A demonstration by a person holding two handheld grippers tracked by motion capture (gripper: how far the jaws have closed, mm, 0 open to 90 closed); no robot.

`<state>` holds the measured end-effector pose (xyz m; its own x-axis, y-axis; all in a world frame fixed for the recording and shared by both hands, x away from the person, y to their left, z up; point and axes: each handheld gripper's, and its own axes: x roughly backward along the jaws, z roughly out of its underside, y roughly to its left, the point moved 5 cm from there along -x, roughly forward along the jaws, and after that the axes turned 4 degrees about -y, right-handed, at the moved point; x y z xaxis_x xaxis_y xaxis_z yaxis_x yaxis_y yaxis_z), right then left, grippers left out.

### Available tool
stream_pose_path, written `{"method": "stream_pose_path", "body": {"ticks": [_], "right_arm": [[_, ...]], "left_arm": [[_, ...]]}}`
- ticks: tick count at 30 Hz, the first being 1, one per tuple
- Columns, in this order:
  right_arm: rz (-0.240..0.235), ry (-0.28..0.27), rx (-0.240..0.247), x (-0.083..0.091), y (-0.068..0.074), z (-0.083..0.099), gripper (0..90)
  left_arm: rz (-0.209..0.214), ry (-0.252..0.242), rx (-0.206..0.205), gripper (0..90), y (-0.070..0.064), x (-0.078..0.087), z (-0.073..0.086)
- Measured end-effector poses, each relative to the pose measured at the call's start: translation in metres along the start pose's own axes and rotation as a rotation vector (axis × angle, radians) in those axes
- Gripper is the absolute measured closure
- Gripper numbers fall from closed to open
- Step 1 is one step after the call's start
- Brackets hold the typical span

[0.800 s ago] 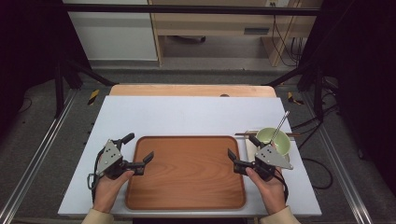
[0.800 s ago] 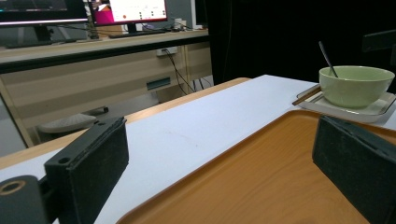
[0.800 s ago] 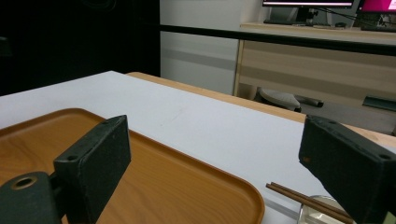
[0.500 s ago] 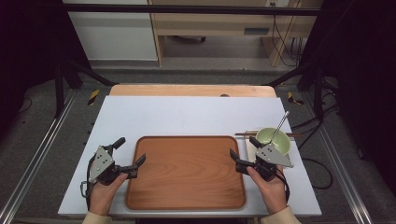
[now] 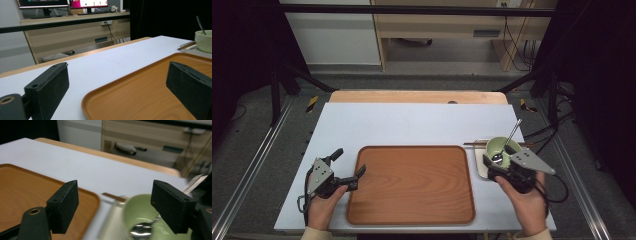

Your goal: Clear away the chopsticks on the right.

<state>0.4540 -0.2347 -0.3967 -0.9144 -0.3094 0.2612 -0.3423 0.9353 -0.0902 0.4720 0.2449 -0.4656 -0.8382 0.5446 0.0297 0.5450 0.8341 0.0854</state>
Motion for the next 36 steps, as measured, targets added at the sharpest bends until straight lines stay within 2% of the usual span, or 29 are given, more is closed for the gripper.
{"method": "stream_pose_path", "body": {"ticks": [1,2,7,8,9,10,11,12,13,15,17,19,20,22,23,24,25,27,28,29,36], "right_arm": [[0.000,0.000,0.000,0.000,0.000,0.000,25.2],[0.023,0.007,0.031,0.010,-0.017,-0.007,29.4],[0.087,0.090,0.108,0.023,-0.059,-0.017,39.8],[0.087,0.090,0.108,0.023,-0.059,-0.017,39.8],[0.096,0.107,0.118,0.023,-0.067,-0.017,43.3],[0.104,0.134,0.104,0.022,-0.084,-0.017,50.8],[0.105,0.149,0.101,0.020,-0.092,-0.016,54.1],[0.105,0.149,0.101,0.020,-0.092,-0.016,54.1],[0.109,0.179,0.095,0.012,-0.105,-0.011,61.3],[0.114,0.195,0.080,0.003,-0.118,-0.005,69.5],[0.096,0.221,0.040,-0.006,-0.127,0.003,75.3],[0.088,0.230,0.038,-0.011,-0.132,0.008,78.3],[0.097,0.253,0.064,-0.020,-0.143,0.019,84.6],[0.089,0.273,0.065,-0.029,-0.153,0.032,88.8],[0.089,0.273,0.065,-0.029,-0.153,0.032,88.8],[0.091,0.293,0.057,-0.038,-0.162,0.042,90.0],[0.091,0.293,0.057,-0.038,-0.162,0.042,90.0],[0.082,0.310,0.046,-0.054,-0.168,0.050,90.0],[0.082,0.310,0.046,-0.054,-0.168,0.050,90.0],[0.081,0.318,0.033,-0.066,-0.171,0.054,90.0],[0.091,0.364,0.003,-0.093,-0.180,0.066,90.0]], "left_arm": [[0.000,0.000,0.000,4.1,0.000,0.000,0.000],[-0.019,-0.001,0.004,4.3,0.003,0.003,0.000],[-0.050,0.001,0.012,4.5,0.009,0.005,0.001],[-0.050,0.001,0.012,4.6,0.009,0.005,0.001],[-0.055,0.002,0.009,4.6,0.010,0.005,0.001],[-0.060,0.004,0.012,4.6,0.012,0.005,0.002],[-0.061,0.005,0.011,4.6,0.012,0.005,0.003],[-0.061,0.005,0.011,4.6,0.012,0.005,0.003],[-0.062,0.007,0.008,4.7,0.013,0.005,0.003],[-0.064,0.009,0.007,4.7,0.013,0.005,0.003],[-0.065,0.009,0.004,4.9,0.012,0.005,0.003],[-0.067,0.013,-0.002,5.3,0.012,0.005,0.003],[-0.066,0.015,-0.007,5.4,0.012,0.004,0.003],[-0.064,0.016,-0.014,5.5,0.011,0.002,0.004],[-0.064,0.016,-0.014,5.6,0.011,0.002,0.004],[-0.059,0.030,-0.025,5.6,0.010,0.001,0.006],[-0.059,0.030,-0.025,5.6,0.010,0.001,0.006],[-0.055,0.038,-0.035,5.6,0.009,-0.001,0.007],[-0.055,0.038,-0.035,5.6,0.009,-0.001,0.007],[-0.055,0.036,-0.044,5.6,0.008,0.000,0.006],[-0.051,0.040,-0.043,5.7,0.007,-0.001,0.008]]}}
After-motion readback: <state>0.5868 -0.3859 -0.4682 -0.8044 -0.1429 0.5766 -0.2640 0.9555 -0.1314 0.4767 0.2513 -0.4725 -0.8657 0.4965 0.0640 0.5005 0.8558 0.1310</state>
